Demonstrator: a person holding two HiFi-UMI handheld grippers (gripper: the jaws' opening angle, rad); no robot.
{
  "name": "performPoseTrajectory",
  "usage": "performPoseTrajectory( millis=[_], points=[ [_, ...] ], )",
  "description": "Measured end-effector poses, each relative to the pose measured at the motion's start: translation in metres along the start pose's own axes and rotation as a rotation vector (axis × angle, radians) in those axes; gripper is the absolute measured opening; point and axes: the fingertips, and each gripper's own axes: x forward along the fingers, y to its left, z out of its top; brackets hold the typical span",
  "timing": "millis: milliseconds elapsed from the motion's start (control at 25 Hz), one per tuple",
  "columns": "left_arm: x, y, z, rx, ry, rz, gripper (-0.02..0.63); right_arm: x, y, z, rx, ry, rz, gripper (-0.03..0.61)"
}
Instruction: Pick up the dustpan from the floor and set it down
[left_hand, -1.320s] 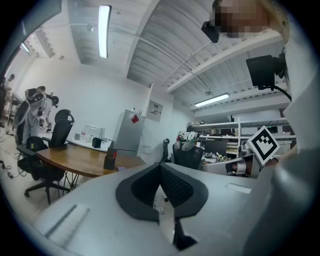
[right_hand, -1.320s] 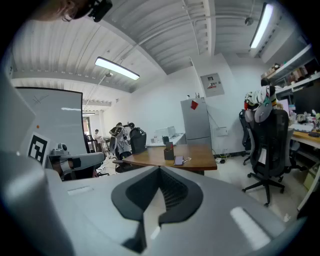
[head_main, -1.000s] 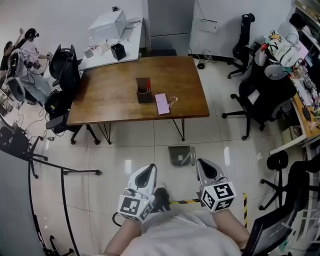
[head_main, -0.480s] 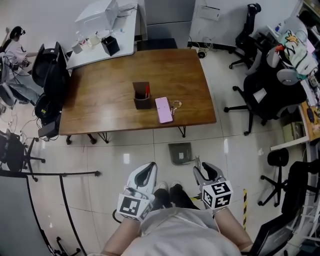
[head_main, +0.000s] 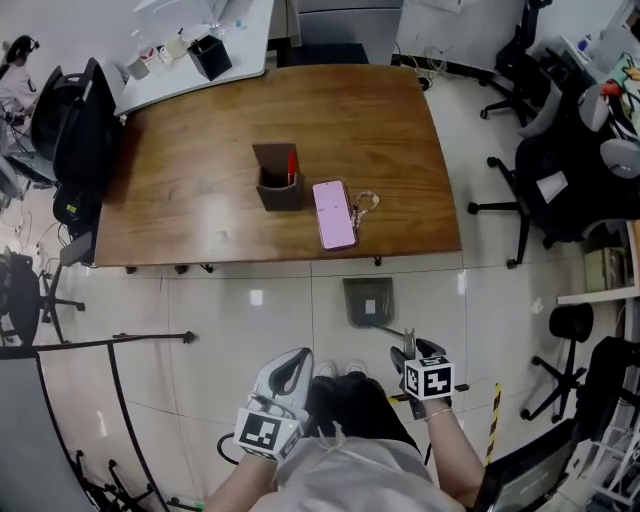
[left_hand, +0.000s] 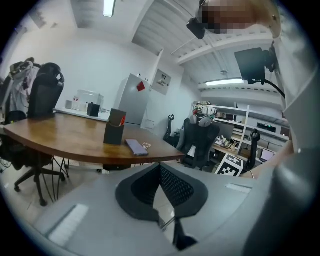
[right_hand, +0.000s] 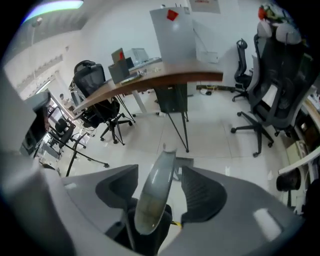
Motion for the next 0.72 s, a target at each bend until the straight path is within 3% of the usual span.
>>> performPoseTrajectory(
  millis=[120,240,320,520,600,720],
  points=[
    [0.010,0.014,-0.022,-0.029,0.020,0.021,0.015,0.029,-0.001,-0.015,0.116,0.045,0.082,0.213],
    [0.023,0.024,-0.040,-0.042,0.035,0.030,0.015,0.040,0.000,-0.005,0.200,0.023,0.166,0.245],
    [0.029,0.025,-0.050,-0.048,0.044,0.028,0.015,0.044,-0.002,-0.002,0.189,0.059,0.179,0.255],
    [0.030,0.016,-0.057,-0.058,0.046,-0.010,0.015,0.034,-0.025,-0.019,0.007,0.211,0.008,0.182],
    [0.027,0.015,-0.052,-0.062,0.048,-0.014,0.015,0.031,-0.031,-0.024,0.014,0.228,-0.026,0.044],
    [0.019,0.018,-0.045,-0.059,0.051,-0.013,0.015,0.030,-0.026,-0.025,0.063,0.225,-0.006,0.012]
  ],
)
